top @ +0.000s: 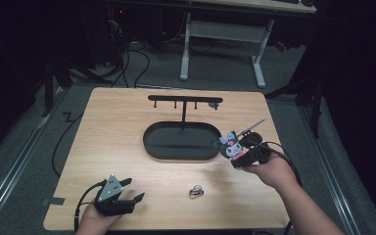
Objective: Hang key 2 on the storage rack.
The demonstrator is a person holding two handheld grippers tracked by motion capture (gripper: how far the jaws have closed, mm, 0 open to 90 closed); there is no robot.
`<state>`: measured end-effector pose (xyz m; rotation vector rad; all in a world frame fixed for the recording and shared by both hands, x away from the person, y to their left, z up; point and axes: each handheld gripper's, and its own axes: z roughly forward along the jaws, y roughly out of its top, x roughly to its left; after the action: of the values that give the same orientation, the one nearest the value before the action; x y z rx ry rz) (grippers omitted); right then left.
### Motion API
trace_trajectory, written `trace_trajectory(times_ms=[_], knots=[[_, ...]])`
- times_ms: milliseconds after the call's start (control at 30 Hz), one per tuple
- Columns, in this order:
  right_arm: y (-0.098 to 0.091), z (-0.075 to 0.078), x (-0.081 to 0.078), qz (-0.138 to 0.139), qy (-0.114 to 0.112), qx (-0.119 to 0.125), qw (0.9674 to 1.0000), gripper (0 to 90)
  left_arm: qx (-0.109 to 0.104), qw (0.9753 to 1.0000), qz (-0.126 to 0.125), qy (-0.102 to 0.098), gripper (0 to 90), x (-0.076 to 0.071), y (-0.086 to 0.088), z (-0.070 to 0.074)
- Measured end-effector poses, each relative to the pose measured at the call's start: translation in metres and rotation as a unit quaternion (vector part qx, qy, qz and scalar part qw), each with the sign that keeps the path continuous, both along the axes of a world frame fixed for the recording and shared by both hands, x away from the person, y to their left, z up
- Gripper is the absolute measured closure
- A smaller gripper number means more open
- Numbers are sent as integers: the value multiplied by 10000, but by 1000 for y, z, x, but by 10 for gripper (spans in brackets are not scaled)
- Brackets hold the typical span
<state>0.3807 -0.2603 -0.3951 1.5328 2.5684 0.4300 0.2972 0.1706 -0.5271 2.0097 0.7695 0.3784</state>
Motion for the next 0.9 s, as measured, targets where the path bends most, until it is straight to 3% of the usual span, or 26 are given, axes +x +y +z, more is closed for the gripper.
trace_trajectory(times_ms=[467,633,900], knots=[[7,32,10,79,-83,55,9999,504,108,9999,-43,-46,302,-4,2,0],[11,43,17,79,-129,-18,9999,504,38,10000,38,-41,302,-4,5,1],[17,53,28,106,-185,58,9998,509,70,10000,1,-27,303,-6,4,0]])
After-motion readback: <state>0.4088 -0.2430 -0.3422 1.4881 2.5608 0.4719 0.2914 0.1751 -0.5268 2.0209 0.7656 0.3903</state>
